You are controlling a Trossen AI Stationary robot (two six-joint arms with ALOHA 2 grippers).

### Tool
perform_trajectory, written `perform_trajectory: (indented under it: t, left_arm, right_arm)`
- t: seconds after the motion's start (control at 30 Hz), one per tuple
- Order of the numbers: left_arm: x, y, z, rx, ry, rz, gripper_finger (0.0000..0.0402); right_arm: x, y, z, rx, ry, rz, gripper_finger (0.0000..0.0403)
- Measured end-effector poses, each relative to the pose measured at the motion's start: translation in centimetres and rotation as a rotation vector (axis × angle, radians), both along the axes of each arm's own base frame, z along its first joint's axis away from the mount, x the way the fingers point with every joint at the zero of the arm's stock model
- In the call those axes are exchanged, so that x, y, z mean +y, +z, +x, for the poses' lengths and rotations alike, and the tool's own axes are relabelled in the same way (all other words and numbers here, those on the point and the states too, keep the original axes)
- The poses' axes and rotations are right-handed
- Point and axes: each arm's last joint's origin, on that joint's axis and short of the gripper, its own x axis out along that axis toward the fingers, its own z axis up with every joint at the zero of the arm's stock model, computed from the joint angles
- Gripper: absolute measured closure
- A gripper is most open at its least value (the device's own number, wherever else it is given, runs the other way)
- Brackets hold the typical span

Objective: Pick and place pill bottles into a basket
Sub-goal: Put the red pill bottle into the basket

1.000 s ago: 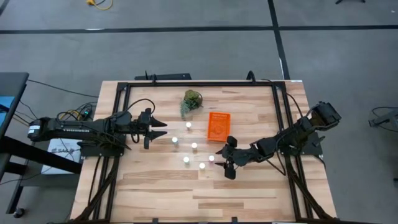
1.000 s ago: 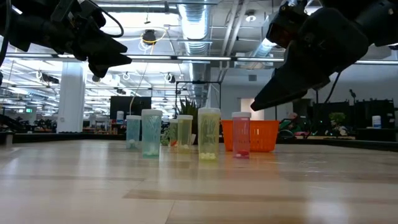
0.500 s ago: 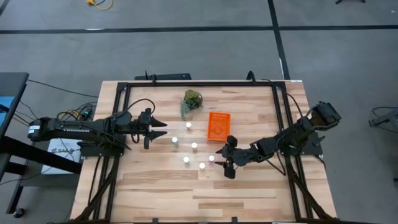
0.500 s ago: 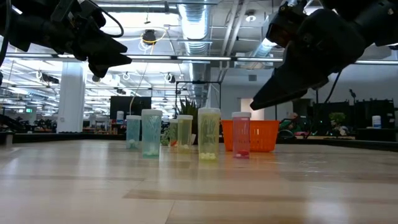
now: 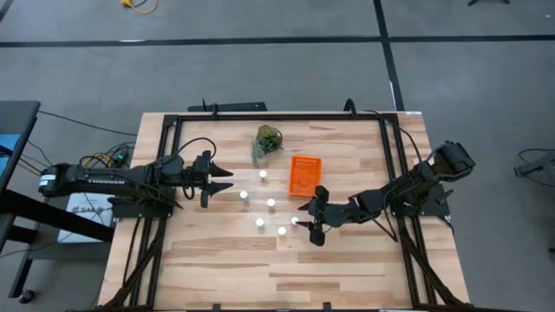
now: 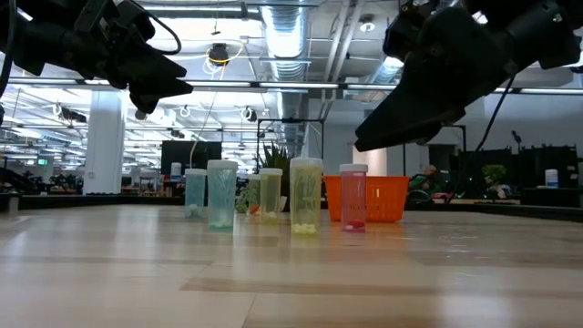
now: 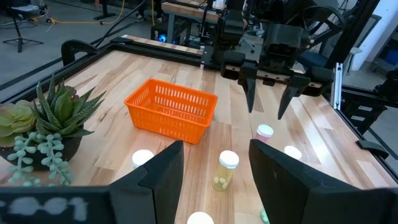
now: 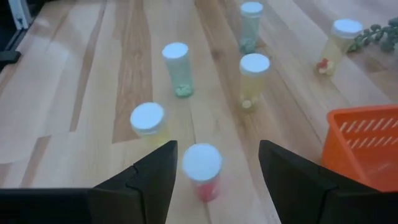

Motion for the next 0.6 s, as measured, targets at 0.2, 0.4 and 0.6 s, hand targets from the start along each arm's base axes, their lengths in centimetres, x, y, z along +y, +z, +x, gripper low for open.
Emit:
perform_trajectory:
  t: [0.2, 0.4, 0.6]
  left_arm:
    - [0.0, -0.01, 0.0, 0.001, 0.0, 0.0, 0.023]
    - [0.0, -0.05, -0.01, 0.006, -0.001, 0.0, 0.023]
    - [0.0, -0.07, -0.01, 0.008, 0.0, 0.0, 0.023]
  right_arm:
    - [-0.35, 0.02, 0.14, -0.003, -0.01, 0.002, 0.0184]
    - [-0.19, 0.69, 0.55, -0.08, -0.01, 0.03, 0.0184]
    - [0.5, -0.07, 0.73, -0.075, 0.008, 0.029, 0.0184]
